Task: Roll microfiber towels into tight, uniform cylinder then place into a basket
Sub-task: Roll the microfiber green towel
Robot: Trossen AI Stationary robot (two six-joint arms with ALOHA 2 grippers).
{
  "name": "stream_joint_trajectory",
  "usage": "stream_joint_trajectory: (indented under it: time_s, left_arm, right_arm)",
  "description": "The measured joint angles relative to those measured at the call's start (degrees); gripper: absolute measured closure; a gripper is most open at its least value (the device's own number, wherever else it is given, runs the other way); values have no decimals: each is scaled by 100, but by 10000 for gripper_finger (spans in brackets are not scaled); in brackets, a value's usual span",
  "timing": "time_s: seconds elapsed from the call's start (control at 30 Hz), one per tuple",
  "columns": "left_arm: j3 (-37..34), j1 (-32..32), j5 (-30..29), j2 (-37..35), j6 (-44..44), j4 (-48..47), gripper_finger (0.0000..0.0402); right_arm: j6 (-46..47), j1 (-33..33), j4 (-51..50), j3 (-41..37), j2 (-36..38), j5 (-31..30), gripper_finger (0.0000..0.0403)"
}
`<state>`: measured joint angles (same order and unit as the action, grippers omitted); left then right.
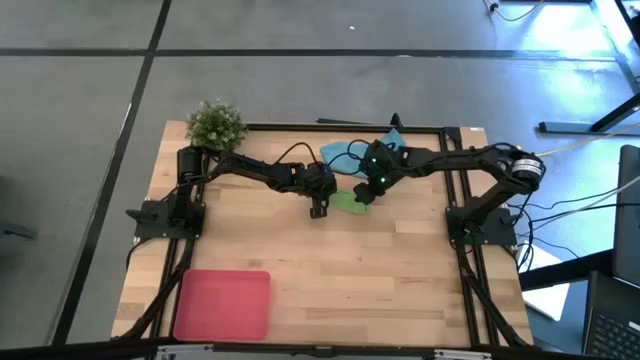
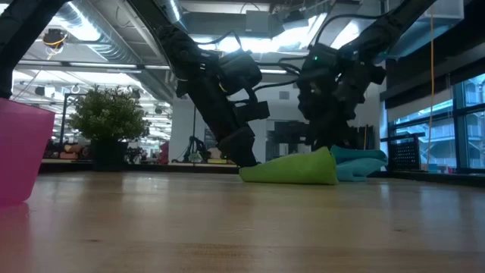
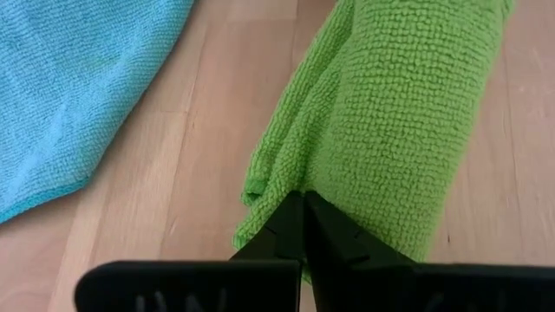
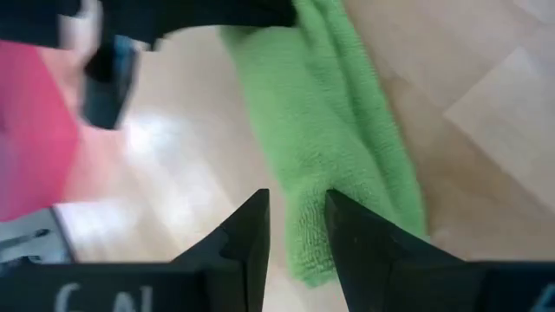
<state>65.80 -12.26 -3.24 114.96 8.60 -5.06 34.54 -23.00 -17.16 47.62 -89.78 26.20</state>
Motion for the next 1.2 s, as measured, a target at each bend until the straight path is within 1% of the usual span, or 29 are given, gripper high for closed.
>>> stream_joint_trajectory:
  time_s: [0.17,0.4,0.8,0.9,1.0,1.2]
  left_arm:
    - [0,1,-1,0,-9,-4,401]
    - [0,1,-3,0,-35,-4,401]
    - [-11,-139,90,-172,-53,-119,401]
    - [102,-205,48,-219,-23,-244,401]
    - [350,-227,10,-237,202,-591,401]
    - [1008,-235,-39,-256,530,-1640,401]
  right_arm:
    - [-89,2,-19,2,-393,-367,288]
    - [-342,17,27,23,-826,-351,288]
    - [-344,35,19,22,-856,-438,288]
    - [-346,35,21,17,-856,-464,288]
    - [-337,35,19,15,-856,-516,288]
    - [-340,35,24,11,-858,-534,288]
